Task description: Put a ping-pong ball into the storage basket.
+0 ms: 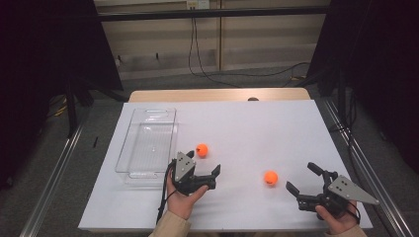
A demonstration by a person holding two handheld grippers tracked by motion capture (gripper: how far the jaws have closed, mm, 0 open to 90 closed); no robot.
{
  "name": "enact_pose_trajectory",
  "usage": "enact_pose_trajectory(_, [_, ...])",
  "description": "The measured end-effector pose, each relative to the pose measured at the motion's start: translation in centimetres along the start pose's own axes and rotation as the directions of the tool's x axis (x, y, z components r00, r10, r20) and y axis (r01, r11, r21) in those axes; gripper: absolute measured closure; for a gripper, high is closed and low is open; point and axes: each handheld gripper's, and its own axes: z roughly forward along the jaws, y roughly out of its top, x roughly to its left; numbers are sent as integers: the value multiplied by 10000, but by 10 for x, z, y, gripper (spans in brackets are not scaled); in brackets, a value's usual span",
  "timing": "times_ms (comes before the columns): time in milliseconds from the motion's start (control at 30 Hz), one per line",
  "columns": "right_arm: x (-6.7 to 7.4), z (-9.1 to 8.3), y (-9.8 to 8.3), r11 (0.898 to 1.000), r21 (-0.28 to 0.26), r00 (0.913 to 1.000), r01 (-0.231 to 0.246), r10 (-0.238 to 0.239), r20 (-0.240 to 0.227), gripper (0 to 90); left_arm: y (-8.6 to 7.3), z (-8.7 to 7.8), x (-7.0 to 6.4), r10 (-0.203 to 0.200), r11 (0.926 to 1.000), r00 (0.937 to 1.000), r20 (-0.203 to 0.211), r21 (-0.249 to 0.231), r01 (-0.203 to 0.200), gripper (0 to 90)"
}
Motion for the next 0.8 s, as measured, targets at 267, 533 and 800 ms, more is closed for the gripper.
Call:
enact_pose_trajectory(267, [1, 0, 0, 10000, 18, 10000, 73, -73, -11, 32, -1, 7, -1, -256, 9997, 9994, -229, 33, 257, 23])
enact_pose_trajectory(533, [0, 0, 1, 10000, 20, 10000, 72, -72, -19, 33, 0, 13, 0, -350, 9993, 9989, -315, 139, 355, 24])
enact_pose_trajectory(800, [0, 0, 1, 10000, -3, 10000, 83, -83, -10, 33, 0, 17, 3, -416, 9988, 9980, -484, 234, 427, 25])
